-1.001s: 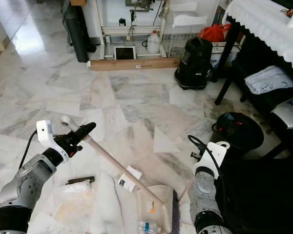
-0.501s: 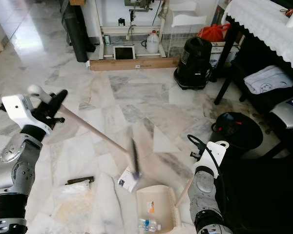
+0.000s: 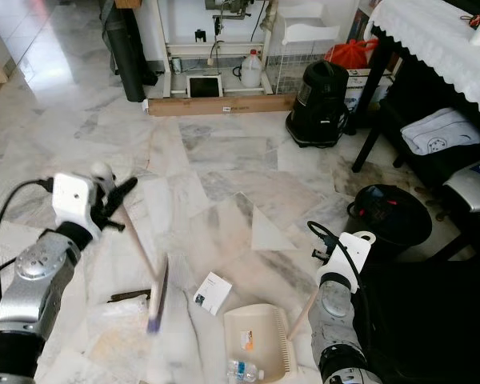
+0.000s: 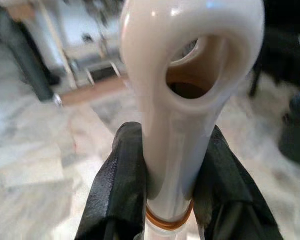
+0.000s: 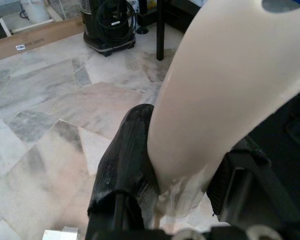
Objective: Sweep floor
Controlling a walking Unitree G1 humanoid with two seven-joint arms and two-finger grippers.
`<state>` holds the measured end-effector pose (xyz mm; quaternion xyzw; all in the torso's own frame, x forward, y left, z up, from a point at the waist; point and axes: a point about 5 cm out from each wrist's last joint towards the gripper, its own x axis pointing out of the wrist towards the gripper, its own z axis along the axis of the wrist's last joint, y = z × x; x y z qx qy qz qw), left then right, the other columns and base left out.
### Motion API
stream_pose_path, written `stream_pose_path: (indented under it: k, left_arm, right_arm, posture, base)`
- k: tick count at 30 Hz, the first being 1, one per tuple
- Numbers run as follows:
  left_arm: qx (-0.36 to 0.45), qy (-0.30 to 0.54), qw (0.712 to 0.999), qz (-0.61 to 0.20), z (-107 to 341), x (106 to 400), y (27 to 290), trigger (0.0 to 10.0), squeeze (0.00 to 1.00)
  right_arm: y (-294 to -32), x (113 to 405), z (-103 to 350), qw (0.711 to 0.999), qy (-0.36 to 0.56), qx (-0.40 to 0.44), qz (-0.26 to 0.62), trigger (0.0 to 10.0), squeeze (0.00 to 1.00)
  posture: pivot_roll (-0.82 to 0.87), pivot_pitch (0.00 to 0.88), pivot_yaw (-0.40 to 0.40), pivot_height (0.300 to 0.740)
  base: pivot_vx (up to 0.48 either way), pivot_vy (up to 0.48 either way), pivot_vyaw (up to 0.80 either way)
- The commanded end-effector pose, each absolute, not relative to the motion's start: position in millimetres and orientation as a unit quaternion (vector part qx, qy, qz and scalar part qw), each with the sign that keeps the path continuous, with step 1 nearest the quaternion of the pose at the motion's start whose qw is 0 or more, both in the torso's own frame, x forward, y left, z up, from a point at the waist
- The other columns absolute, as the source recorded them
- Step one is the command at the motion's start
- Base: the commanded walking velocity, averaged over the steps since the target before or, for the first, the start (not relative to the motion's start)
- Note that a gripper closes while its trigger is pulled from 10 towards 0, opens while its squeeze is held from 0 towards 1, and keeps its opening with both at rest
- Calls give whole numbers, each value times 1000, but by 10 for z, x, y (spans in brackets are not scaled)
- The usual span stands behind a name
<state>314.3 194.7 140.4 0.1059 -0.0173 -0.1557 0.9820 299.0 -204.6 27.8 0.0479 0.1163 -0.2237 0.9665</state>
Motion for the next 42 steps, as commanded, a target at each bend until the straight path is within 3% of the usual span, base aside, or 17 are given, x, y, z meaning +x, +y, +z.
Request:
stream_pose_path:
  k: [1,9,13,19,27,37,42]
  left_arm:
    - [134,-6,976,-170,1430,3150,1954,10000,0]
    - [49,47,973,-220,1333,3125,1909,10000,0]
    - [-40,37,978,-203,1383,3162,1966,10000,0]
    - [-91,52,977,-185,1309,3165,2003,10000,0]
    - [-70,64,976,-196,1319,3150,2004,10000,0]
    - [3,160,945,-286,1197,3033,1965,10000,0]
    - [-13,167,940,-298,1183,3017,1943,10000,0]
  right_arm:
    - [-2025,2881,110,959,161,55,-227,10000,0]
    - [-2023,2881,108,959,161,56,-228,10000,0]
    - [-2028,2884,112,958,161,56,-229,10000,0]
    - [-2035,2879,110,958,161,57,-231,10000,0]
    - [-2044,2884,114,958,162,56,-232,10000,0]
    - [-2032,2897,118,958,163,56,-231,10000,0]
    - [-2030,2900,122,958,162,57,-231,10000,0]
  posture:
    - [-48,101,-27,740]
    - [-47,101,-25,740]
    - [-49,105,-24,740]
    - [-53,107,-22,740]
    - [-52,110,-24,740]
    - [-47,114,-21,740]
    - [-48,114,-20,740]
  base:
    - [0,0,0]
    - [0,0,0]
    - [0,0,0]
    - [0,0,0]
    - [0,0,0]
    - [0,0,0]
    - [0,0,0]
